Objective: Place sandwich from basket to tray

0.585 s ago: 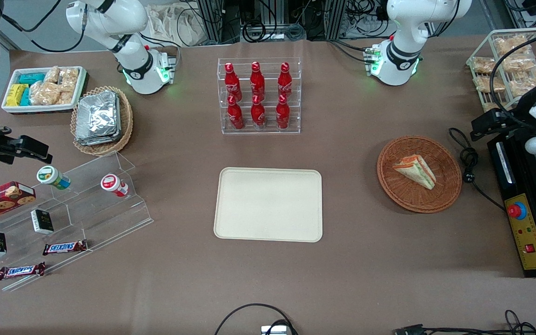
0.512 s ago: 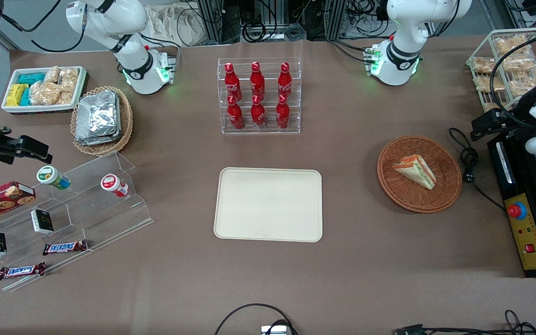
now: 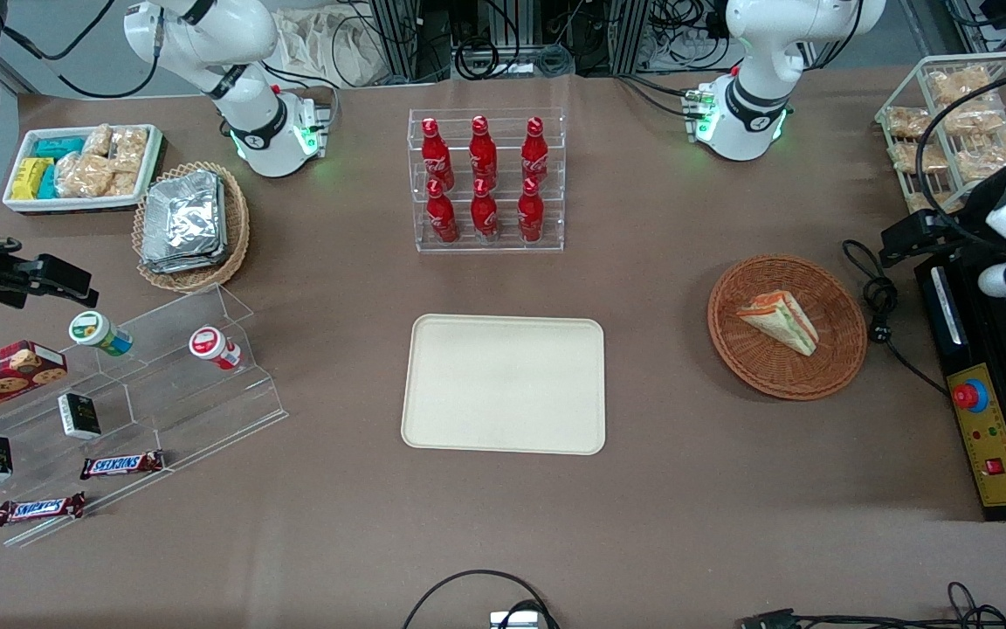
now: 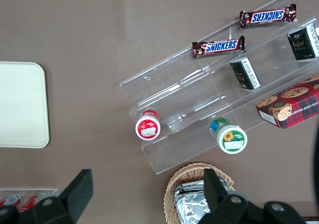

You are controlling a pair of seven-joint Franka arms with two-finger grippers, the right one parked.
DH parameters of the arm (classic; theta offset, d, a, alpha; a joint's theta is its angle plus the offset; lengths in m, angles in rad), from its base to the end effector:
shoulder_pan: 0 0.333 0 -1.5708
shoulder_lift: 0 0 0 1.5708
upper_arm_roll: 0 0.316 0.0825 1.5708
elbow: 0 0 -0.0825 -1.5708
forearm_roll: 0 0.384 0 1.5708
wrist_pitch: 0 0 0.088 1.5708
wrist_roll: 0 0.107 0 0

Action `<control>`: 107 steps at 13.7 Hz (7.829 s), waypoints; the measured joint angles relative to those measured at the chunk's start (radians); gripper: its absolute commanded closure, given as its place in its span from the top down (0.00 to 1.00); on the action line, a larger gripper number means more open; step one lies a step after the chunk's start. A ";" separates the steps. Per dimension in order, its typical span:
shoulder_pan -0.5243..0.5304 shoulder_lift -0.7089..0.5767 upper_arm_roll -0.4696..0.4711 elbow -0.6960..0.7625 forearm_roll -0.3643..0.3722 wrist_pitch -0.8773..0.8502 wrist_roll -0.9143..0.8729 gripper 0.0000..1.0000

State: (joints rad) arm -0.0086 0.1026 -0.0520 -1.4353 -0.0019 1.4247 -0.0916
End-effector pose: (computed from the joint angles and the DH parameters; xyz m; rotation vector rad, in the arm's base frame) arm 0.5699 -0.0331 0.6178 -3.1348 -0.0483 0.1778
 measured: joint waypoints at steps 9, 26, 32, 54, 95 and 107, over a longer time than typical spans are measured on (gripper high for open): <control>0.000 -0.047 0.001 -0.416 0.001 0.382 -0.341 1.00; 0.001 -0.141 0.001 -1.068 0.060 1.044 -0.732 1.00; 0.032 -0.089 0.002 -1.126 0.060 1.191 -0.743 1.00; 0.041 -0.056 -0.005 -1.116 0.081 1.258 -0.605 0.05; -0.231 0.563 -0.407 -0.205 0.404 0.835 -0.563 0.06; -0.252 0.649 -0.406 -0.154 0.433 0.834 -0.578 1.00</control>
State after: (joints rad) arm -0.2602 0.7515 -0.4584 -1.5897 0.4307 2.2591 -0.6692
